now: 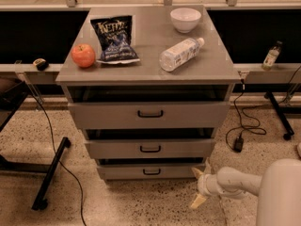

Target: Open bottom drawer

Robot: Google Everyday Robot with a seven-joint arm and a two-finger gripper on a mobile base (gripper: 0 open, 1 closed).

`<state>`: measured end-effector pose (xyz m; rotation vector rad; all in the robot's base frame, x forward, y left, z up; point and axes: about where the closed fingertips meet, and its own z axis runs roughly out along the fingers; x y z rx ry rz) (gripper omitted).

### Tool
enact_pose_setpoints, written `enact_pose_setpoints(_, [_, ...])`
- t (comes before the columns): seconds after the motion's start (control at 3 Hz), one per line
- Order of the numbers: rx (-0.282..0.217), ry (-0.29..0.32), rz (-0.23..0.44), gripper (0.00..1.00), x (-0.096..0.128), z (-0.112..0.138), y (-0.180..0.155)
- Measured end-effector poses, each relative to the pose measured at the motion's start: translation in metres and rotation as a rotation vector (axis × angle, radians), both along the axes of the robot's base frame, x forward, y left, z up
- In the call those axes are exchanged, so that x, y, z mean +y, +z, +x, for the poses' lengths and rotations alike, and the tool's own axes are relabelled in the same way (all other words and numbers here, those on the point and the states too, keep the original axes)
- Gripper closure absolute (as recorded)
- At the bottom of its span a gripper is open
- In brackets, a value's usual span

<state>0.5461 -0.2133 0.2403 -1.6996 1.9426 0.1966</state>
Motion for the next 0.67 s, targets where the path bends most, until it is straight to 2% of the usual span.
enact_pose_setpoints(0.33, [0.002,0.095,0.013,0.0,0.012,0.006,-0.005])
enact_pose_setpoints(0.67, [0.001,0.249,0.017,0.0,0.035,0.022,-0.019])
